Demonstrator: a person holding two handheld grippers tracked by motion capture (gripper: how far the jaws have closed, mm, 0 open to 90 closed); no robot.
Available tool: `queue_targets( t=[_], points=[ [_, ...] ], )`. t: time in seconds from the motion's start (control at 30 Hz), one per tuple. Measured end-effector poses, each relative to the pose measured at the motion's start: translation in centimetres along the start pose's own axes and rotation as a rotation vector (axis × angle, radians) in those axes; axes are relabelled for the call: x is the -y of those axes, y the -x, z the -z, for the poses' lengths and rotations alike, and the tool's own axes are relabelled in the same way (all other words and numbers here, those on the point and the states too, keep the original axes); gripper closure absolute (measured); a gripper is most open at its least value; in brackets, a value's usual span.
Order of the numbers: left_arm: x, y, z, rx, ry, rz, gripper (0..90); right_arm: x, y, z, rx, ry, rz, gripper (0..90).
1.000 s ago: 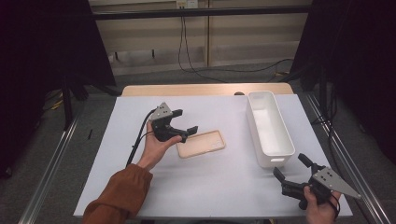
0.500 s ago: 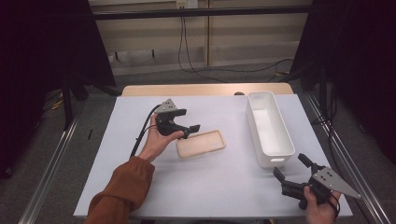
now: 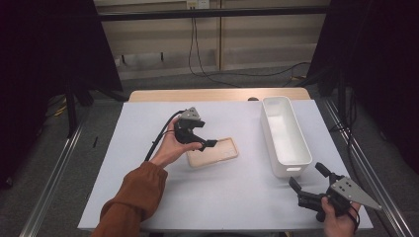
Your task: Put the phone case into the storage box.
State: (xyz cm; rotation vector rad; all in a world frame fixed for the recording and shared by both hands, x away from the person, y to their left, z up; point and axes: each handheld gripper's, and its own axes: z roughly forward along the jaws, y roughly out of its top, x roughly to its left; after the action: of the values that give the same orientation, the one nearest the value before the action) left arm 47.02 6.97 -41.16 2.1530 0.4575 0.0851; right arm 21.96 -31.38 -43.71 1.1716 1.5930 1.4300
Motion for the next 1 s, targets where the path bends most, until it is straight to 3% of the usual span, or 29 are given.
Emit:
queue_targets(
  t=[0.13, 0.37, 0.47, 0.5, 0.6, 0.83, 1.0],
  points=[
    [0.1, -0.3, -0.2, -0.004, -0.058, -0.014, 5.0, 0.0, 0.0, 0.0, 0.001, 0.0, -0.002, 0.0],
    [-0.1, -0.7, -0.2, 0.002, -0.101, -0.014, 4.5, 0.0, -0.1, 0.0, 0.0, -0.001, 0.0, 0.0],
    [0.0, -0.8, -0.5, 0.014, -0.157, -0.013, 5.8, 0.0, 0.0, 0.0, -0.001, -0.001, 0.0, 0.0],
    [0.0, -0.9, -0.5, 0.013, -0.177, -0.028, 7.2, 0.0, 0.0, 0.0, -0.002, -0.001, 0.001, 0.0],
    [0.0, -1.0, -0.7, 0.03, -0.205, -0.015, 11.0, 0.0, -0.1, 0.0, -0.002, -0.003, 0.001, 0.0],
    [0.1, -1.8, -1.1, 0.006, -0.283, -0.029, 16.9, 0.0, -0.1, 0.0, -0.003, -0.003, 0.001, 0.0],
    [0.0, -2.0, -1.5, 0.022, -0.321, -0.031, 25.5, 0.0, -0.1, 0.0, -0.004, -0.003, 0.001, 0.0]
  ],
)
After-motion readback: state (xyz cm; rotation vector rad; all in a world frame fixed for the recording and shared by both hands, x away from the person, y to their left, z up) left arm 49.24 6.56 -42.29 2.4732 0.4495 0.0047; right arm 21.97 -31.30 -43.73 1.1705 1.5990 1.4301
